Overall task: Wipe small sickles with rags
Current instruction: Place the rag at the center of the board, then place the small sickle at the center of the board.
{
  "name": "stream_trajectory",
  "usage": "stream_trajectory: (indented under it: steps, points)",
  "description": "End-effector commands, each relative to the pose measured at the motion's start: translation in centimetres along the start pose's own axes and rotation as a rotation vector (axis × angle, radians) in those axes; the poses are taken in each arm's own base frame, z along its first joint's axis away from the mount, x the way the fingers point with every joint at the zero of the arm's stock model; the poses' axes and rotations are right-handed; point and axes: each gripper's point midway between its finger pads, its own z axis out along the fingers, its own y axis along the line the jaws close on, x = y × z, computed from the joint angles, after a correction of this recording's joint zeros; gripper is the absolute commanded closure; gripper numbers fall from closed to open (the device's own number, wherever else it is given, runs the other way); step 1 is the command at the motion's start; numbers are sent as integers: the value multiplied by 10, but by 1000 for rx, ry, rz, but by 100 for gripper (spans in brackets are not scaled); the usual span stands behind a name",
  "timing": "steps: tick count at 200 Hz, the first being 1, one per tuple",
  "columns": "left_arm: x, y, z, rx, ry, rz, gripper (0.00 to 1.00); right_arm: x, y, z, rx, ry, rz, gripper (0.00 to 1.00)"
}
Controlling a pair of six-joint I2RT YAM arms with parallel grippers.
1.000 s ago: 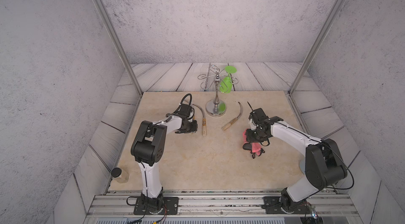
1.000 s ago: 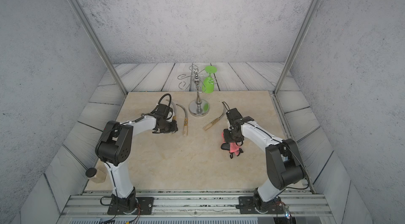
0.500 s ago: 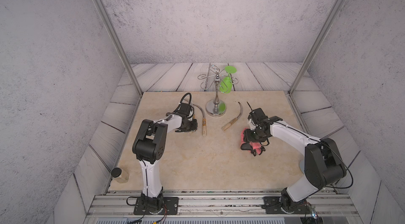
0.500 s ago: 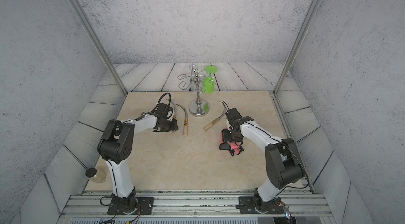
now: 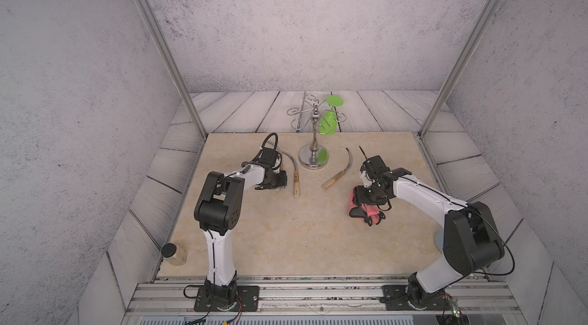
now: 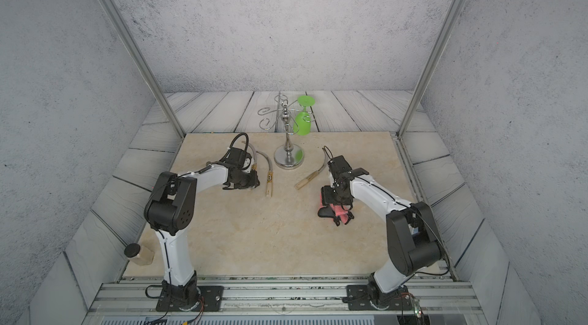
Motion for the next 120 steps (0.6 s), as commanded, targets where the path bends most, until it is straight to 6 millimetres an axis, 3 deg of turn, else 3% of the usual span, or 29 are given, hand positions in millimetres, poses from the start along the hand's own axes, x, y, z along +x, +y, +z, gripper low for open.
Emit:
stream_trajectory:
  steps: [1, 47, 120]
  points:
    - [16, 15, 14, -30, 64, -19, 83, 0, 5, -15, -25, -36, 7, 31]
    - [18, 17, 15, -36, 71, -20, 74, 2, 6, -15, -30, -38, 15, 30]
    - [19, 19, 16, -41, 72, -25, 68, 3, 6, -15, -37, -39, 19, 26]
